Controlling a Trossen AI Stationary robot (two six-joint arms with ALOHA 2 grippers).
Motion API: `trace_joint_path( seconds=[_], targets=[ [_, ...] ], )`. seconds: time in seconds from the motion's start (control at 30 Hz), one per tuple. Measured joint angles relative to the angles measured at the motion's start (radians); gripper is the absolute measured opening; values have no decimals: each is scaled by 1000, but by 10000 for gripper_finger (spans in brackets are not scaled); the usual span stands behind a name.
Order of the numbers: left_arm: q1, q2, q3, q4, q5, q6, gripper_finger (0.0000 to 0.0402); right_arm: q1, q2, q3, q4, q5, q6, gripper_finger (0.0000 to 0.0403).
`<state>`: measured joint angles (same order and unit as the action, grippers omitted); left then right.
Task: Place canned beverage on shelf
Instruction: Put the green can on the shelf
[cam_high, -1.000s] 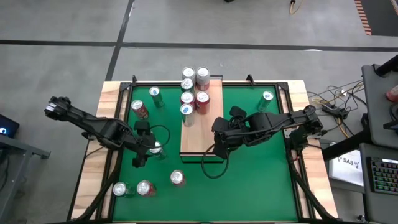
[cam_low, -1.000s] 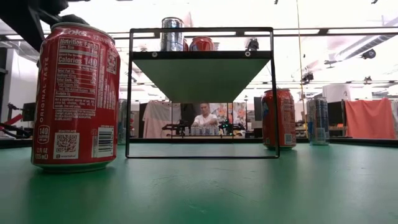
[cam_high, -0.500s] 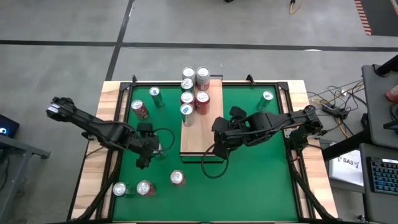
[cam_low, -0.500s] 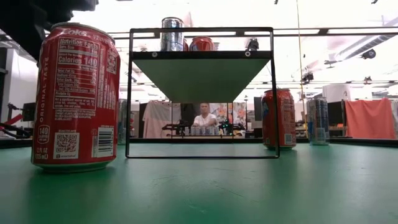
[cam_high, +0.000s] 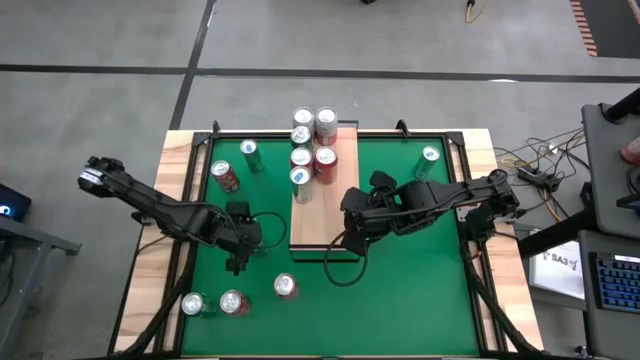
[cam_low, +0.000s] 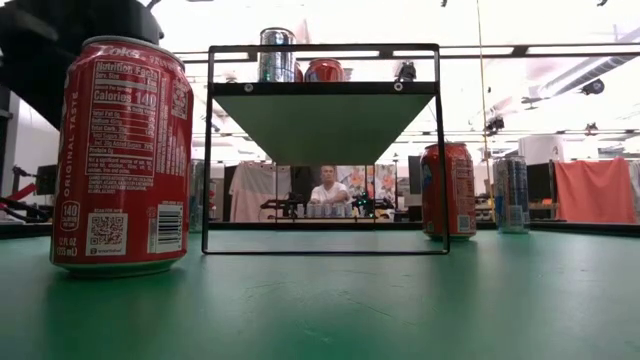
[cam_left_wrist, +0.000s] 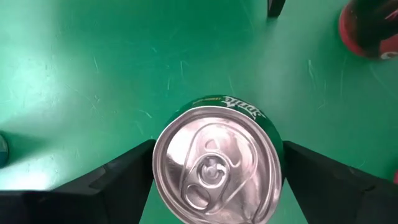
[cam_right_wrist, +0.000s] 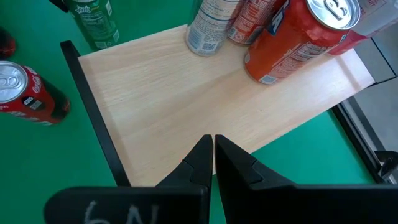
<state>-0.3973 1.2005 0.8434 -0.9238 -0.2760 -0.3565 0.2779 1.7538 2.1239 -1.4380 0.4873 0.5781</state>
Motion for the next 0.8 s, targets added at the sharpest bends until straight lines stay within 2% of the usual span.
trace_joint_path(
  seconds=[0.2,0.4,0.57,0.7,0.8],
  targets=[
    [-2,5,-3,6,-4,-1,284,0,2,-1,1,3,-3,9],
    [-5,-33,13,-52,12,-66,282,9,2,-34,37,14,-16,9],
    [-45,-80,159,-170,12,-115,282,27,2,-92,195,10,-114,9],
    [-99,-96,306,-191,9,-89,282,26,1,-147,416,-7,-253,9],
    [-143,-86,416,-187,-1,-47,282,24,1,-205,617,-68,-384,9]
  ],
)
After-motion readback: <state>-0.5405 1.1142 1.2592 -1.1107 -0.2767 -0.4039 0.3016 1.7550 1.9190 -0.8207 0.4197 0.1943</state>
